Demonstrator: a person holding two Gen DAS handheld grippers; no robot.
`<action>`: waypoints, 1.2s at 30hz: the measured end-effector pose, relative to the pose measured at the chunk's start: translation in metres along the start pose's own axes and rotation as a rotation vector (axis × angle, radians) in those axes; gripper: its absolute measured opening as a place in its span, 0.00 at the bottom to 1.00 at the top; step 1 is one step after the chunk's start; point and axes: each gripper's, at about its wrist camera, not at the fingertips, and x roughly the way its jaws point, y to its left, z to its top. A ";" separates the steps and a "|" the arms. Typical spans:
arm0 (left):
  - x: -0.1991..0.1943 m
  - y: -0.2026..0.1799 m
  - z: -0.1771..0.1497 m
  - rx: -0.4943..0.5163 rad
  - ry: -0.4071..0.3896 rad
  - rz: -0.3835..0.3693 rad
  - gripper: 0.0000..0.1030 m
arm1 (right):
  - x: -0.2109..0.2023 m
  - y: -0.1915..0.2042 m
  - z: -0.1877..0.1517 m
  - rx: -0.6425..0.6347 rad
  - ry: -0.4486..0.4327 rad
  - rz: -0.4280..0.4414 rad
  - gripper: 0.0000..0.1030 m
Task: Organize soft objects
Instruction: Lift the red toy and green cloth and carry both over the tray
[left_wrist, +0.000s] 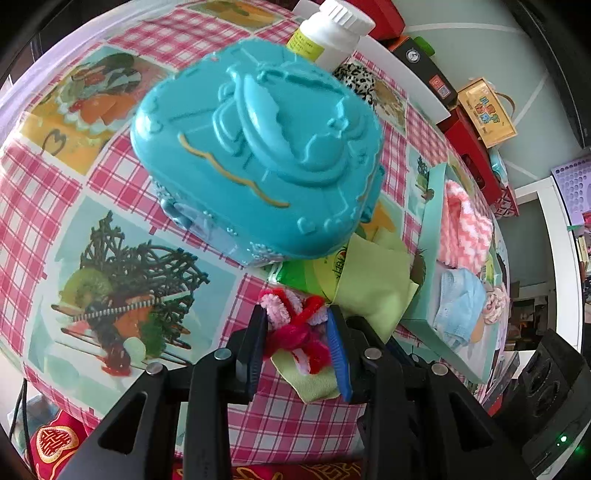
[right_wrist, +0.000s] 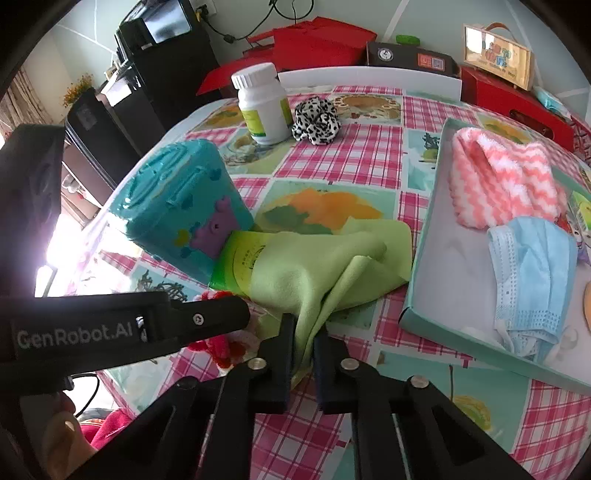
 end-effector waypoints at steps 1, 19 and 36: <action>-0.002 -0.001 0.000 0.005 -0.005 0.001 0.33 | -0.001 -0.001 0.000 0.003 -0.004 0.003 0.08; -0.041 -0.024 -0.008 0.099 -0.093 -0.022 0.33 | -0.036 -0.003 -0.005 0.024 -0.122 0.061 0.07; -0.090 -0.073 0.004 0.194 -0.238 -0.074 0.32 | -0.092 -0.030 0.011 0.096 -0.297 0.058 0.07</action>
